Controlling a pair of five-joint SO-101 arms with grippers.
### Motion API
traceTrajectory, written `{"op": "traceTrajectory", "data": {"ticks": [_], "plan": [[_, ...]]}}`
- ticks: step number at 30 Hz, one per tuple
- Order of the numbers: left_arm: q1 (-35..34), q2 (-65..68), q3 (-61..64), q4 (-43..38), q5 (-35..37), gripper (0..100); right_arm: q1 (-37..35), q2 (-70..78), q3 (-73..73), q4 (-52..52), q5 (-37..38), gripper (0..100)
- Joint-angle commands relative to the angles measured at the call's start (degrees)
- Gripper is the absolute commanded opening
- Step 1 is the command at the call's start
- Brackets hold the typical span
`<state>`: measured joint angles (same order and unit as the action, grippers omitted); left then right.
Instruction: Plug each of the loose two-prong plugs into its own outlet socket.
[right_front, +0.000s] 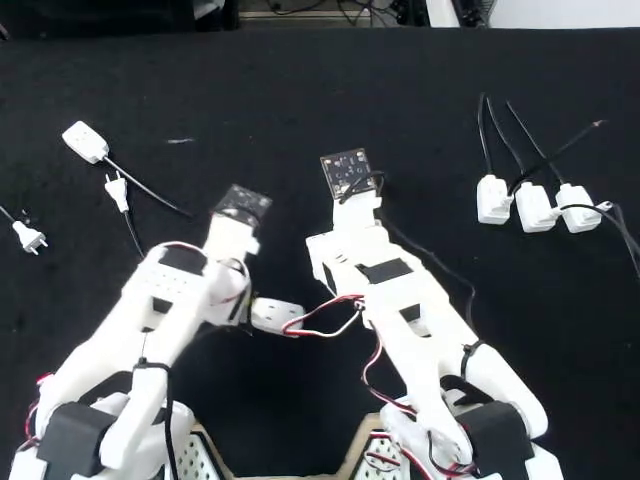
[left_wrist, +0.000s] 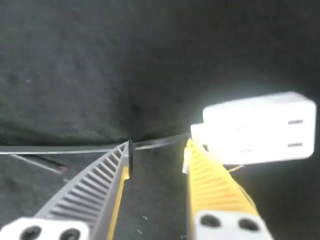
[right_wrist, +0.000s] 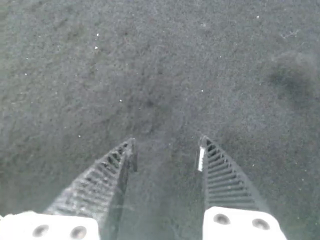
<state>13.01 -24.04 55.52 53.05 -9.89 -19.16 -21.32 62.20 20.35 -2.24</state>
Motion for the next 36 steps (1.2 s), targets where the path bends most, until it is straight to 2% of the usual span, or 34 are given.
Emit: {"op": "traceTrajectory", "data": {"ticks": [1, 4, 8, 12, 18, 21, 25, 27, 31, 36], "plan": [[3.7, -0.6, 0.0, 4.1, 1.3, 18, -0.6, -2.7, -0.7, 0.0, -0.4, 19.4], [1.7, -0.6, -1.3, 6.8, 1.0, 18, -0.6, -2.7, -0.7, 0.0, -0.4, 19.4], [-5.9, -0.6, -6.6, 7.7, 1.0, 18, -0.6, -2.7, -0.7, 0.0, -0.4, 19.4], [-13.2, 0.2, -9.4, 0.1, 1.3, 18, -0.6, -2.7, -0.7, 0.0, -0.4, 19.4], [-12.9, 0.2, -0.7, -13.5, 1.2, 18, -0.6, -2.4, -0.7, 0.0, -0.4, 19.4], [-13.5, 0.2, 3.6, -14.9, 0.7, 18, -0.5, -2.3, -0.7, 0.0, -0.4, 19.4], [-17.9, 0.1, 8.0, -14.9, -5.5, 18, -0.5, -2.4, -0.7, 0.0, -0.4, 19.4], [-20.7, -0.6, 9.1, -13.3, -8.1, 18, -0.6, -2.5, -0.7, 0.0, -0.4, 19.4], [-25.5, -0.6, 7.0, -2.7, -12.0, 18, -0.6, -2.6, -0.7, 0.0, -0.4, 19.4], [-26.7, -0.6, 4.3, 7.3, -12.7, 18, -0.8, -2.7, -0.7, 0.0, -0.4, 19.4]]}}
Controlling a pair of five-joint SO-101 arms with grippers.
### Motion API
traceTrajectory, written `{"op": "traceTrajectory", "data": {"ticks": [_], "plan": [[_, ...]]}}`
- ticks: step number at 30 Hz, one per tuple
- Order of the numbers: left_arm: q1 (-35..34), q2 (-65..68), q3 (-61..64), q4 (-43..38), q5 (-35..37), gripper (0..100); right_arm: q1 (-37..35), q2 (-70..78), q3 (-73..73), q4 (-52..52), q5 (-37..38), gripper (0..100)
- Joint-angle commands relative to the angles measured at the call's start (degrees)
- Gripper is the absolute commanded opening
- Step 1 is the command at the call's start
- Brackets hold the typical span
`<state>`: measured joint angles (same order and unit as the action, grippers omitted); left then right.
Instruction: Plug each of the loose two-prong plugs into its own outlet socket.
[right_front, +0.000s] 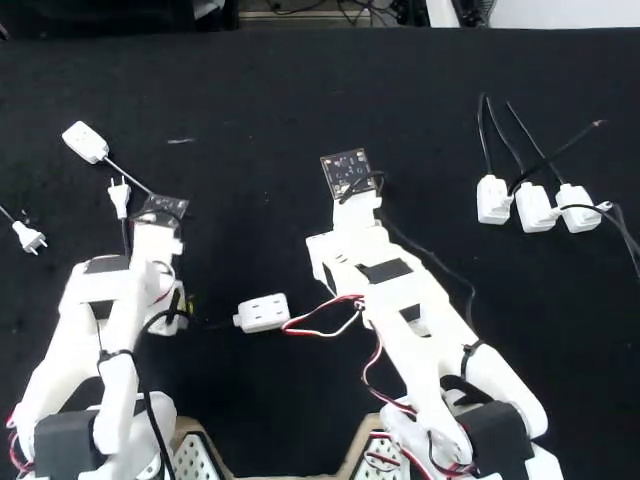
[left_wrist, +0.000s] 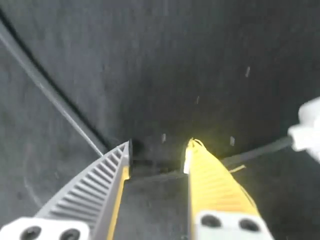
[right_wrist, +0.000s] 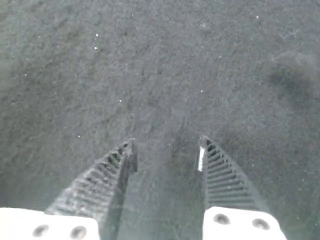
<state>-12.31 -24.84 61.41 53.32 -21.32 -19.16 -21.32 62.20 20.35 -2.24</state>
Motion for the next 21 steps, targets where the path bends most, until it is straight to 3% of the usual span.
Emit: {"op": "traceTrajectory", "data": {"ticks": [1, 8, 14, 21], "plan": [[-1.4, 0.2, -2.1, 8.2, -1.2, 18, -0.8, -2.7, -0.7, 0.0, -0.4, 19.4], [-5.6, -2.1, -10.6, 12.8, -0.9, 18, -0.8, -2.3, -0.7, 0.0, -0.4, 19.4], [-9.9, -11.0, -26.9, 24.4, -0.9, 18, -0.8, -2.3, -0.7, 0.0, -0.4, 19.4], [-23.8, -2.4, -43.2, 23.3, -0.9, 19, -0.8, -2.2, -0.6, 0.0, -0.3, 19.4]]}}
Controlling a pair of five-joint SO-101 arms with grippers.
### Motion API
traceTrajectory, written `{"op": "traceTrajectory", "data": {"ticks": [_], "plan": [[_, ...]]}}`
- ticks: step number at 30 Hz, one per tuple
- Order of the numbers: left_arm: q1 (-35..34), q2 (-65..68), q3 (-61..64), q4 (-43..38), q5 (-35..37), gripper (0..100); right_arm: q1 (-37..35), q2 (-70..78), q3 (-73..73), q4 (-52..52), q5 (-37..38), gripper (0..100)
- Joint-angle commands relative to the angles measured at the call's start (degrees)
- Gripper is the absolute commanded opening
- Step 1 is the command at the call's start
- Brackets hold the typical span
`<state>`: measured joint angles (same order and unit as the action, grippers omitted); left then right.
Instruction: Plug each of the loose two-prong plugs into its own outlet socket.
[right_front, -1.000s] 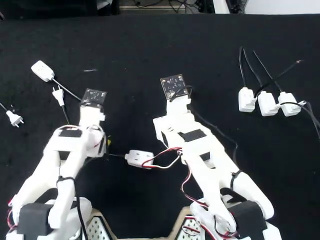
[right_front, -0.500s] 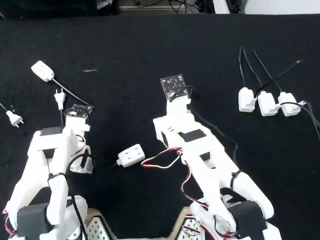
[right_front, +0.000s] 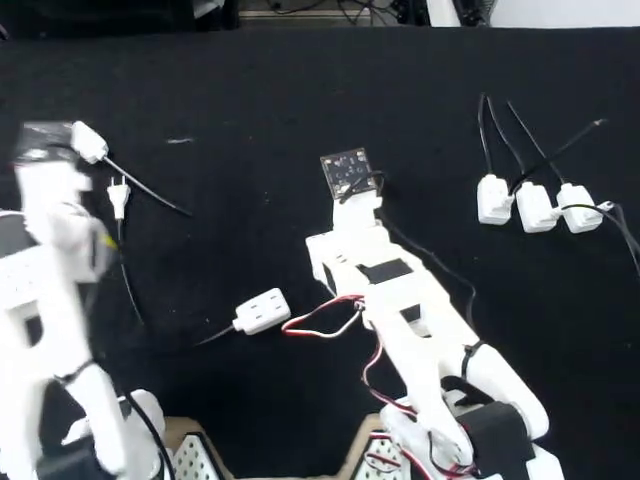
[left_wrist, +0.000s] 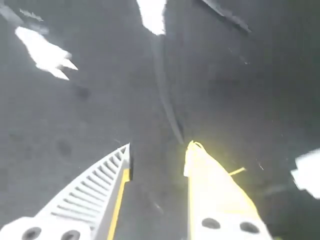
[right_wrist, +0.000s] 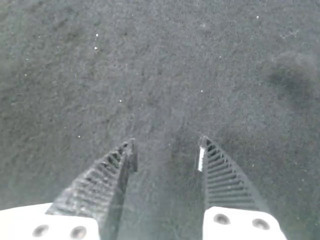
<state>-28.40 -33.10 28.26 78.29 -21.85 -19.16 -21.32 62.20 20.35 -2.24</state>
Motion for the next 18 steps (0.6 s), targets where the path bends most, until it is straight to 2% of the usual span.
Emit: {"op": "traceTrajectory", "data": {"ticks": [1, 5, 12, 18], "plan": [[-9.5, 9.2, -11.6, -2.5, -0.4, 19, -0.8, -2.2, -0.5, 0.0, -0.3, 19.4], [-14.4, 23.6, -17.5, -7.3, -0.4, 19, -0.8, -2.2, -0.5, 0.0, -0.3, 19.4], [-17.5, 43.8, -34.7, -8.0, -0.3, 19, -0.8, -2.2, -0.5, 0.0, -0.3, 19.4], [-17.6, 57.1, -48.4, -7.6, 6.1, 19, -0.7, -2.2, -0.5, 0.0, -0.3, 19.4]]}}
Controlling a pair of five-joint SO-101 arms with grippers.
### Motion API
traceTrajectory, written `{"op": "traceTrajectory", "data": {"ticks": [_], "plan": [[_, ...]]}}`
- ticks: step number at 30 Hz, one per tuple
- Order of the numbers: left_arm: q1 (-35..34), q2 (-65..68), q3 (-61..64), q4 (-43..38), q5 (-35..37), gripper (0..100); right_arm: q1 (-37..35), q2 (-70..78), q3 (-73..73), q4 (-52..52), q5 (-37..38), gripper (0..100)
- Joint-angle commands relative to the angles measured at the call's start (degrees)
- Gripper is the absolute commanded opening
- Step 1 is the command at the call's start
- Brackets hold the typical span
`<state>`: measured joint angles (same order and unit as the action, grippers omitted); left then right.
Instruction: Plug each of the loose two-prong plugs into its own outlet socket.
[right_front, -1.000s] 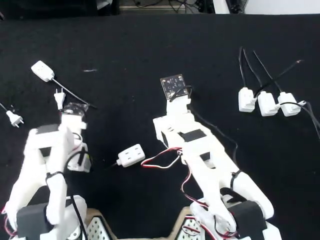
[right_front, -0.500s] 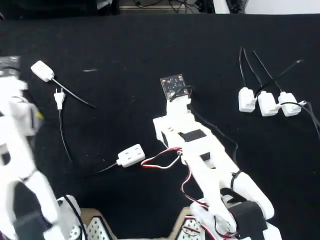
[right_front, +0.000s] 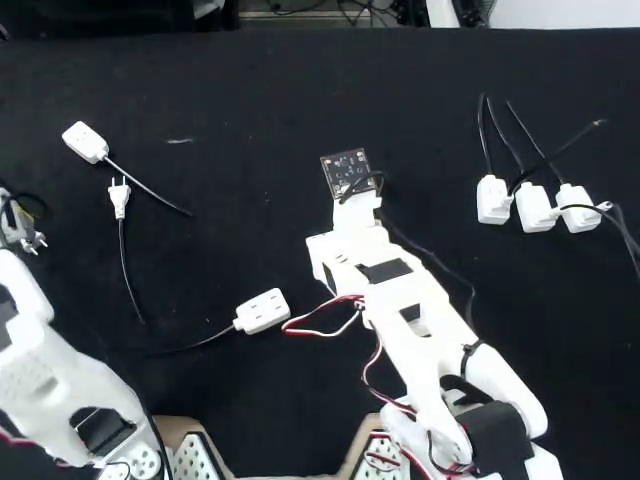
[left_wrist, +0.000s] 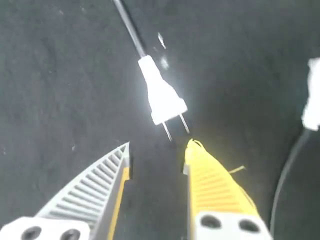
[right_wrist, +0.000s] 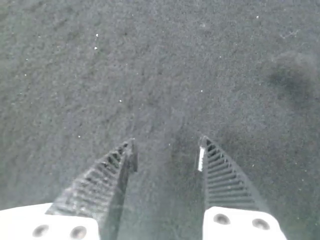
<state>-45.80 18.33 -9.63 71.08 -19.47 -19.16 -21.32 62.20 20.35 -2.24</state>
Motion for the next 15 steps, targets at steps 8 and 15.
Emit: {"op": "traceTrajectory", "data": {"ticks": [8, 15], "plan": [[2.1, 20.0, -22.7, -0.4, 13.4, 19, -0.7, -2.2, -0.5, 0.0, -0.3, 19.4], [3.1, 28.2, -28.4, -0.4, 16.3, 19, -0.7, -2.2, -0.5, 0.0, -0.3, 19.4]]}}
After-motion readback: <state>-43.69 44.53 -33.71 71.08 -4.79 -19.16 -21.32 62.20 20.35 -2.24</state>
